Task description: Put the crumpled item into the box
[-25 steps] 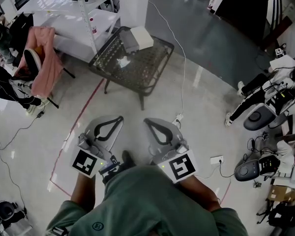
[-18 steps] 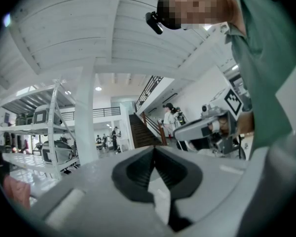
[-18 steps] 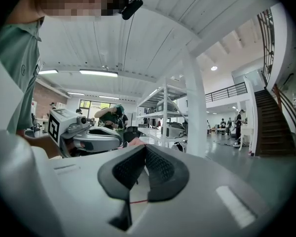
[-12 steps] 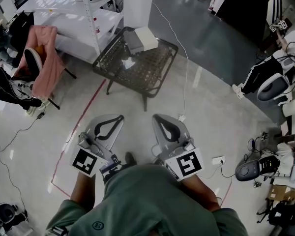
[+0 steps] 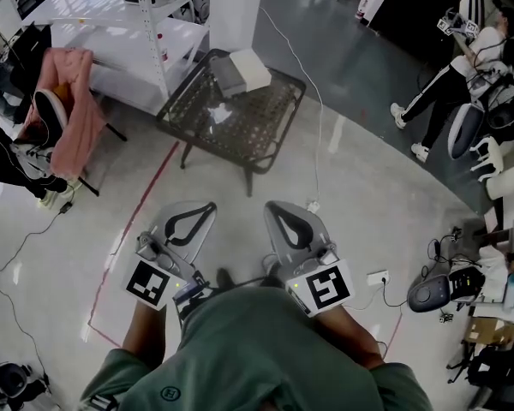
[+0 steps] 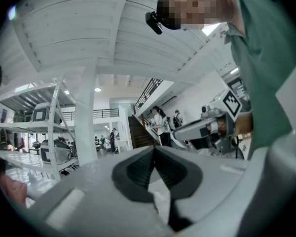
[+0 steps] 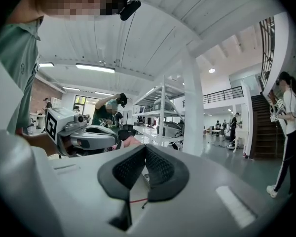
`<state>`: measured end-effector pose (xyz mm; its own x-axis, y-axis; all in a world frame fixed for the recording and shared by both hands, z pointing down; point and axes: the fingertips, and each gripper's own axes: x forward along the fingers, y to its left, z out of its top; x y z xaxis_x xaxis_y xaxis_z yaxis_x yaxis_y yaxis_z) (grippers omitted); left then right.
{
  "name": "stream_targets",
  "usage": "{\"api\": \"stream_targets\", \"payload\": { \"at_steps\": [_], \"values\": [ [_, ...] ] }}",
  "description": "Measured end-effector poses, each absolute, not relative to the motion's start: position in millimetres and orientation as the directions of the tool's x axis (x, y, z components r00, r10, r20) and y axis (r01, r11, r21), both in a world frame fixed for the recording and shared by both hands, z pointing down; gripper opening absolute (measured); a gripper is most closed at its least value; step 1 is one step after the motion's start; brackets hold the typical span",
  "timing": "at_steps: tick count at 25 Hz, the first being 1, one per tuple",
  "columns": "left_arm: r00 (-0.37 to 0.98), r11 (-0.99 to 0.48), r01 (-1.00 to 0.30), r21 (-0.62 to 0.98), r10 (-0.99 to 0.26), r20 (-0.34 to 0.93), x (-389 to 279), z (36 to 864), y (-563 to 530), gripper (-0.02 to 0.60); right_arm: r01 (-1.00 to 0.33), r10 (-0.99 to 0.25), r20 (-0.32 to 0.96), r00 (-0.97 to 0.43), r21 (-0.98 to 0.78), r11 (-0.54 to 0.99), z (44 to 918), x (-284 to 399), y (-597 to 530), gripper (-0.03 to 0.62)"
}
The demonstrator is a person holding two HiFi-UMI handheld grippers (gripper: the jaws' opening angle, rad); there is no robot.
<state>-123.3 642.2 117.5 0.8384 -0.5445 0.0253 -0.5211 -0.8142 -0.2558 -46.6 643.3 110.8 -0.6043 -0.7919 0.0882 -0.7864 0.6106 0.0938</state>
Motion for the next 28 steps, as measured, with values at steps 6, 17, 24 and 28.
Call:
{"api": "stream_targets", "payload": {
  "at_steps": [6,17,24,28],
  "values": [
    [0.814,-0.794,-0.554,-0.252,-0.58,0.037,-119.6,123.9,618.0,0.003,-0.755,-0.758,0.091,-0.646,0.074,0.652,117.6,-46.6,615.7,0.005],
    [0.742,-0.734,-0.634,-0.244,-0.666,0.074,-69.9,125.3,559.4,0.003,-0.678,-0.679,0.072,-0.73,0.041,0.734,121.2,1.1,548.4,0.005],
    [0.695,-0.693,-0.673,-0.257,-0.712,0.1,-7.4,125.2,517.9,0.003,-0.631,-0.631,0.057,-0.774,0.022,0.776,121.8,62.1,500.6,0.005],
    [0.663,-0.667,-0.703,-0.249,-0.74,0.11,18.3,126.8,497.1,0.003,-0.602,-0.602,0.043,-0.798,0.015,0.799,119.5,86.6,474.4,0.005]
  ]
}}
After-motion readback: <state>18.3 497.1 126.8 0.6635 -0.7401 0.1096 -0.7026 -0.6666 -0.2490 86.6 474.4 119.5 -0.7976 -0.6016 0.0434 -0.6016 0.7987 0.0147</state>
